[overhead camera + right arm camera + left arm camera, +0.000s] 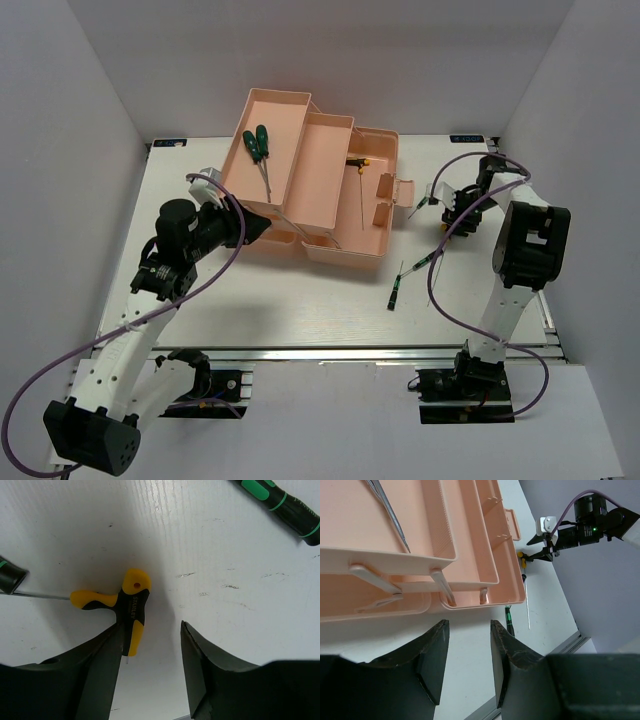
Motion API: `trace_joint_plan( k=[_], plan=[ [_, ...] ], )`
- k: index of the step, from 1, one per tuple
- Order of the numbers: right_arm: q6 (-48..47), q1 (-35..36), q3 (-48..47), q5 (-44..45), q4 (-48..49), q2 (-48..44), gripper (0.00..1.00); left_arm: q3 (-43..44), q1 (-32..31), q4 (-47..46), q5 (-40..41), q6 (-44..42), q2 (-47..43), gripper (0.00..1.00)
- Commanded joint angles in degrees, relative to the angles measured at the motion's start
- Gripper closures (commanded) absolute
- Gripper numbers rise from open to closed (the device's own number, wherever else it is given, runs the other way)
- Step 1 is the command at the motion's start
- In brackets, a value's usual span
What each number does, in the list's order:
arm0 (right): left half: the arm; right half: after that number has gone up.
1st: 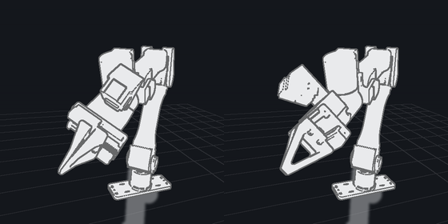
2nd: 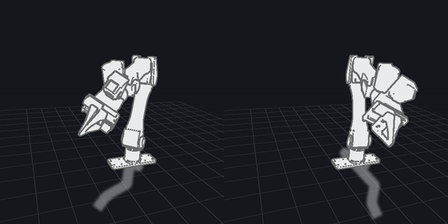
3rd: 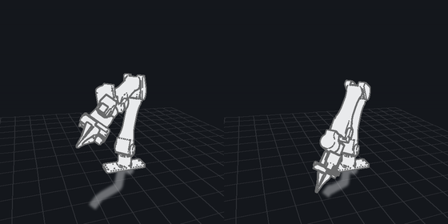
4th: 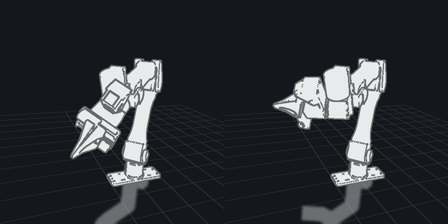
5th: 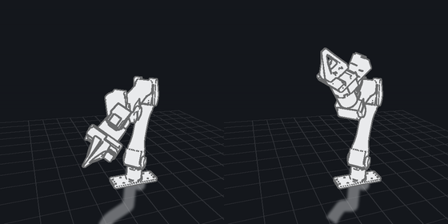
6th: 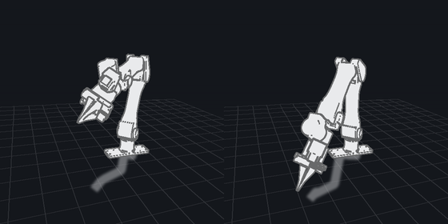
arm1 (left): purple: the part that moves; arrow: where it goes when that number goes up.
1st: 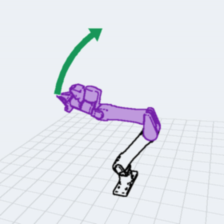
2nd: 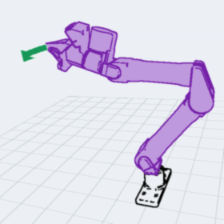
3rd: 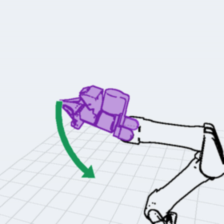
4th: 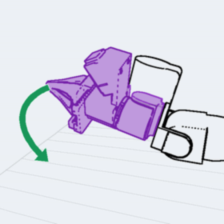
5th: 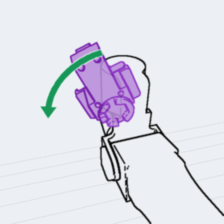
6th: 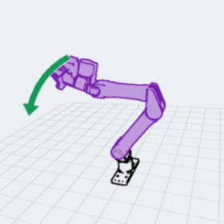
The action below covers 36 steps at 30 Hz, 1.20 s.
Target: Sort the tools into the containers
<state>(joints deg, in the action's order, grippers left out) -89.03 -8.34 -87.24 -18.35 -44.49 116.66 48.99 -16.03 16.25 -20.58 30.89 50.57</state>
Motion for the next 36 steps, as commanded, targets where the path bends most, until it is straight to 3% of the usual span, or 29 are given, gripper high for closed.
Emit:
trace_joint_plan(
  k=[1,14,17,21,25,36],
  plan=[
    [-2.1,0.08,3.82,1.56,-0.33,0.85,0.46,1.63,-0.31,-0.87,-0.43,0.39,0.23,0.51],
    [2.46,-0.1,4.54,-0.55,0.37,-0.39,0.43,1.98,-0.23,-1.66,-1.57,0.39,1.29,0.51],
    [3.08,-0.1,3.4,-0.2,-0.59,1.98,0.49,2.16,-0.23,-1.14,-1.48,0.39,0.76,0.51],
    [3.86,-0.1,0.32,0.41,-3.94,5.5,0.81,2.6,-0.31,-0.69,-1.83,0.39,0.41,0.51],
    [4.57,-1.06,1.11,-0.28,-3.59,5.07,0.98,2.69,-0.93,-1.04,-2.36,0.83,-0.12,0.51],
    [3.87,-6.51,-3.72,-12.04,-5.25,-10.47,1.0,1.72,-1.63,-1.31,-2.36,1.01,-0.56,0.51]
  ],
)
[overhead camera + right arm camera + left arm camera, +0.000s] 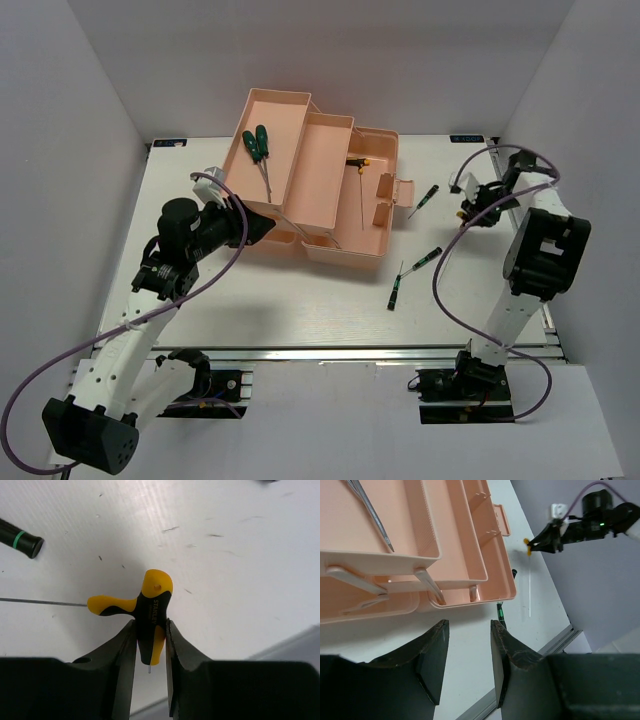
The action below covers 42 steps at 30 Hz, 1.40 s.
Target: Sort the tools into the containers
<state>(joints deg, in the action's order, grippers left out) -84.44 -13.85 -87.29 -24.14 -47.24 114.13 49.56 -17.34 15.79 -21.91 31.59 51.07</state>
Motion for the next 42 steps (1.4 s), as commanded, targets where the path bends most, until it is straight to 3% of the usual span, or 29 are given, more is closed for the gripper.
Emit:
trace_joint_plan(
  k=[1,5,7,13,18,28,29,32,35,42],
  plan=[
    [-0.9,-1.09,-4.55,-7.49,-3.63,-8.82,1.0,1.15,-0.24,-1.11,-1.2,0.22,-0.88,0.51],
    [1.47,1.7,-10.96,-17.15,-8.37,-11.47,1.0,1.06,-0.5,-3.31,-2.96,0.22,-0.71,0.51],
    [5.76,7.82,-15.27,-19.27,-8.14,-12.25,1.0,1.41,-1.2,-4.27,-3.83,0.14,-0.18,0.5],
    [22.99,25.16,-19.56,-13.31,5.49,-9.99,1.0,3.96,-4.97,-3.4,-1.83,-0.92,1.58,0.48],
    [25.91,27.2,-33.29,-7.34,1.98,3.44,1.0,4.58,-10.16,-4.19,0.99,-0.83,2.37,0.47],
    [26.88,28.7,-34.27,0.06,7.51,9.62,1.0,9.32,-26.32,-7.26,9.34,-3.03,13.25,0.48],
    [26.61,28.87,-33.83,0.41,7.6,9.88,0.93,10.02,-27.21,-7.61,9.43,-3.38,14.57,0.48],
    [27.57,29.4,-32.6,0.15,7.95,8.93,0.56,12.66,-30.55,-10.51,9.34,-5.13,20.98,0.47],
    [30.21,28.88,-32.42,-1.25,8.66,6.82,0.46,14.94,-33.45,-10.69,9.43,-6.45,25.12,0.45],
    [39.69,25.11,-30.49,-2.05,11.89,-0.91,0.43,19.08,-38.55,-13.42,9.08,-7.42,34.35,0.44]
  ],
)
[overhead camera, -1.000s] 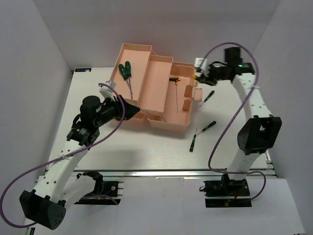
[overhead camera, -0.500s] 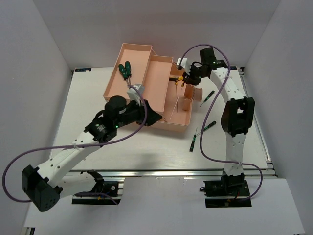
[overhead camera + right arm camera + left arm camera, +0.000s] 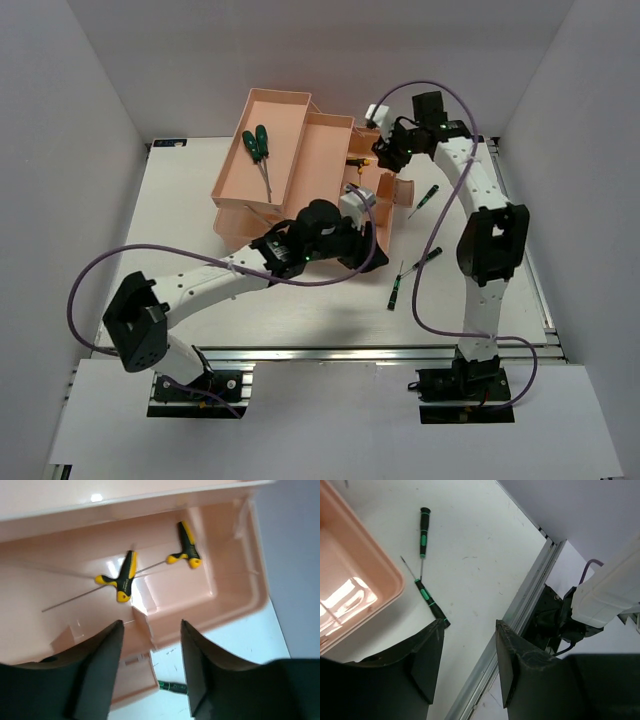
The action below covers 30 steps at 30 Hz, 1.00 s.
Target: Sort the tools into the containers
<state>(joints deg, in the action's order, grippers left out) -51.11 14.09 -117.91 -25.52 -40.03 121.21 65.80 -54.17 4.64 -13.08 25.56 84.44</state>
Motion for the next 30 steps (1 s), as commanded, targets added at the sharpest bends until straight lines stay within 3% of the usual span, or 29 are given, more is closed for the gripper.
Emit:
trace_joint_plan(
  k=[1,2,3,4,5,8,9,10,13,14,18,25,30],
  plan=[
    [11.16,-3.88,1.96,-0.76,5.66,-9.66,0.46,4.06,-3.03,-2.1,0.68,-1.57,1.94,0.45],
    [14.43,-5.37,3.28,-0.24,6.88,-13.15,0.53,4.68,-3.74,-1.4,1.21,-1.65,3.95,0.46],
    [18.46,-8.6,4.95,0.72,10.29,-15.1,0.66,5.21,-4.97,-1.13,1.65,-1.92,5.02,0.47],
    [27.12,-10.46,9.75,1.86,12.06,-17.3,1.0,5.74,-5.59,-0.69,2.09,-2.01,6.16,0.49],
    [30.25,-14.66,12.41,1.79,13.13,-21.5,1.0,6.87,-6.2,0.62,3.4,-1.75,8.61,0.52],
    [30.38,-23.19,21.2,-10.03,9.28,-28.38,1.0,9.33,-8.75,3.34,6.99,-1.57,13.97,0.57],
    [29.24,-24.62,23.75,-11.82,7.96,-30.22,0.99,9.96,-9.89,3.96,7.8,-1.48,15.47,0.57],
    [28.01,-25.76,29.78,-14.45,5.86,-34.68,0.59,11.01,-10.51,5.01,9.03,-1.22,16.79,0.56],
    [25.63,-29.29,40.61,-16.14,7.15,-45.91,0.15,15.66,-12.44,10.19,15.51,-0.08,22.77,0.46],
    [24.58,-30.25,47.44,-16.14,8.2,-49.28,0.11,18.2,-12.8,13.52,18.85,0.54,24.26,0.44],
    [25.61,-30.7,57.94,-13.78,11.64,-61.6,0.11,23.65,-13.33,20.31,25.97,2.47,30.59,0.44],
    [27.82,-31.66,60.51,-11.57,7.86,-67.15,0.13,30.77,-13.33,25.57,33.55,2.38,39.81,0.42],
    [29.31,-32.72,59.64,-11.66,8.39,-67.6,0.14,34.48,-13.41,26.12,31.28,2.04,44.13,0.46]
  ],
)
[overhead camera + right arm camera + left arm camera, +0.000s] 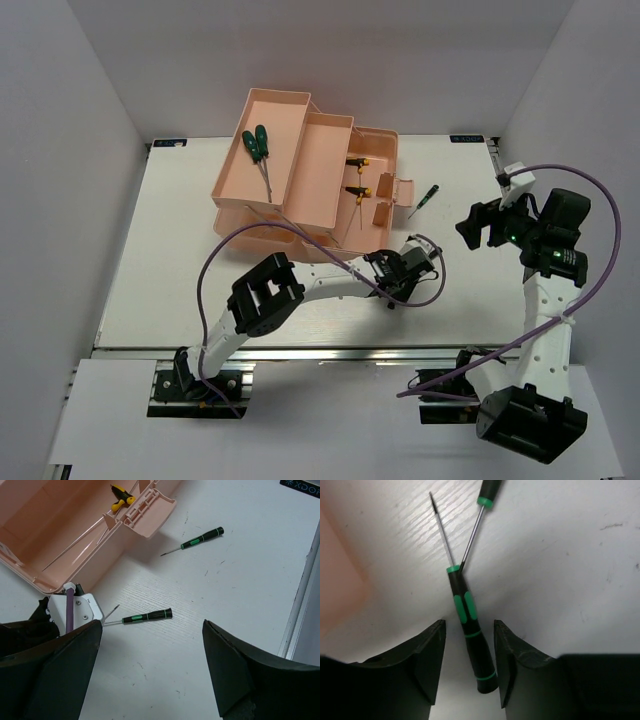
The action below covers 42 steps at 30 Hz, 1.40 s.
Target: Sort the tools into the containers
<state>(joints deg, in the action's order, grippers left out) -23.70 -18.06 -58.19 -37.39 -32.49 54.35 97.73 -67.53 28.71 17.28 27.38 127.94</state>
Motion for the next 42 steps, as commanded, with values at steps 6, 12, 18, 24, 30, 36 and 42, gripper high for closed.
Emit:
trace_joint_plan(
  k=[6,12,18,24,30,36,42],
  plan=[
    [2.7,-1.36,-2.54,0.12,1.2,0.67,0.15,0.8,0.03,2.93,-1.55,1.19,1.44,0.79],
    [1.74,-1.97,-3.94,0.91,0.24,1.29,0.12,-4.39,0.03,2.32,-4.97,1.36,-4.53,1.0],
    [-3.09,-3.38,-5.88,-1.0,-3.98,2.78,0.11,-10.19,0.03,-2.25,-13.22,-1.8,-20.06,1.0],
    [-6.09,-3.82,-5.7,-6.81,-6.0,3.92,0.31,-7.84,0.64,0.11,-10.43,-4.43,-29.32,1.0],
    [-11.79,-3.73,-5.61,-11.47,-14.24,8.57,1.0,-1.76,11.95,1.53,-6.72,-6.36,-33.1,1.0],
    [-9.35,-1.81,-0.61,-9.04,-11.64,10.51,0.75,4.91,27.96,2.83,-10.16,-12.77,-26.79,1.0],
    [6.89,3.9,2.99,3.17,-3.82,12.98,0.46,8.97,33.07,4.25,-5.94,-13.93,-19.58,0.89]
  ],
)
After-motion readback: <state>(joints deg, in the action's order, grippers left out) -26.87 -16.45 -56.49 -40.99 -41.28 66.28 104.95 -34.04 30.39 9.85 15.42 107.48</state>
